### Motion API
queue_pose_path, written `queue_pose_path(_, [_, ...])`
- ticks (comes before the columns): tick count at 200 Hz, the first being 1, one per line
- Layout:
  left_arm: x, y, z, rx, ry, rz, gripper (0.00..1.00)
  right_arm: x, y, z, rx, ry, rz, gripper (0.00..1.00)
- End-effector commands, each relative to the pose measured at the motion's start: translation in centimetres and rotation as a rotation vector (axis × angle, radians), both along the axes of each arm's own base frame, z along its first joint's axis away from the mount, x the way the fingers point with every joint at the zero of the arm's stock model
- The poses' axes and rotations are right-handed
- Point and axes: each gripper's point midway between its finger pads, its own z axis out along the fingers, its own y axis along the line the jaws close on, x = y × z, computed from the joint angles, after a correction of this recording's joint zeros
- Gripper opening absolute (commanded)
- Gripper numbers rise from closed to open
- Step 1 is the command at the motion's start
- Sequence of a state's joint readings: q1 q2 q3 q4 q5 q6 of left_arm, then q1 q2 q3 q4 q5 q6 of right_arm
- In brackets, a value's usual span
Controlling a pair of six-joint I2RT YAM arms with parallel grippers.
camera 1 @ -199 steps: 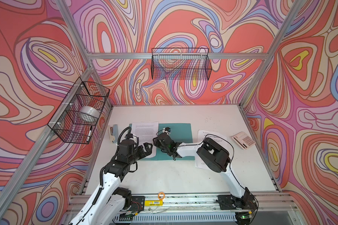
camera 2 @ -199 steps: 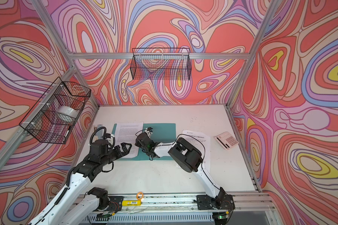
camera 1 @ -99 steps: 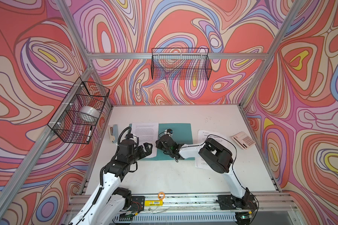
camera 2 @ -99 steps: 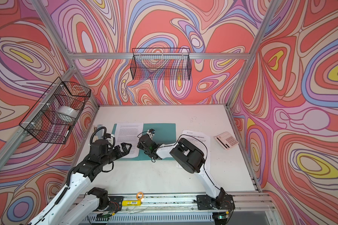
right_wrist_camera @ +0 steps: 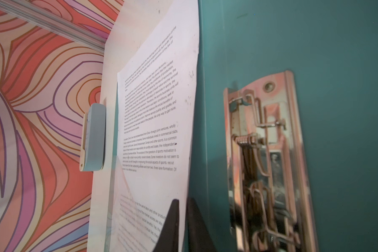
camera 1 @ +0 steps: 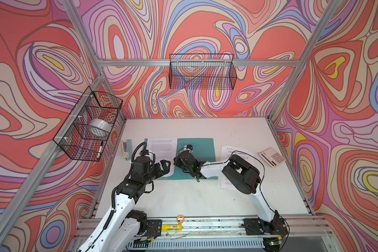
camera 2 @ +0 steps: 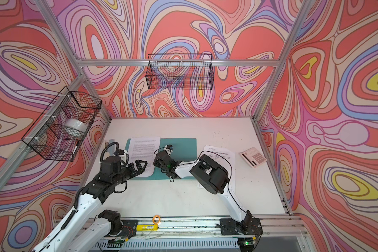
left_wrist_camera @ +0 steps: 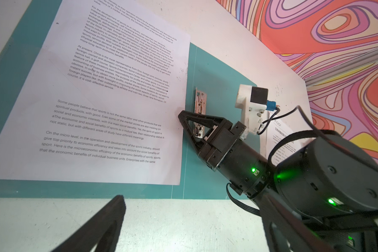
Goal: Put the files into the folder
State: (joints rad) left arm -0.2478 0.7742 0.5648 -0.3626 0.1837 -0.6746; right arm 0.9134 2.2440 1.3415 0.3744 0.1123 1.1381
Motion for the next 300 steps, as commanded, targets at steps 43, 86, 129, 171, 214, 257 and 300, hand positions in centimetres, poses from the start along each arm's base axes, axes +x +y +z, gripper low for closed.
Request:
queue_pose_path(43, [-0.1,0.2,0.1,-0.006,-0.004,0.009,0.96,-0.5,0.2,-0.9,0.019,0.024,0.003,0.04])
queue_pose_path(86, [-0.1,0.2,0.1,-0.004,-0.004,0.011,0.96,-0.5,0.4,-1.3,0.036,0.044,-0.005,0.0])
queue_pose_path(129, [0.0,0.1,0.0,-0.005,0.001,0.009,0.96,-0.4,0.6,-1.6,0.048,0.062,-0.016,0.0])
queue_pose_path(171, [0.0,0.1,-0.1,-0.003,-0.001,0.007,0.96,-0.8,1.0,-1.8,0.048,0.066,-0.011,0.0])
queue_pose_path(214, [0.0,0.2,0.0,-0.003,-0.003,0.008,0.96,-0.9,1.6,-2.0,0.055,0.077,-0.009,0.0])
queue_pose_path(257, [0.0,0.2,0.0,-0.003,-0.001,0.007,0.96,-1.1,2.2,-2.1,0.055,0.081,-0.001,0.0])
queue_pose_path(300, [0.0,0.1,-0.1,-0.004,0.0,0.006,0.96,-1.3,2.6,-2.3,0.058,0.088,0.004,0.0])
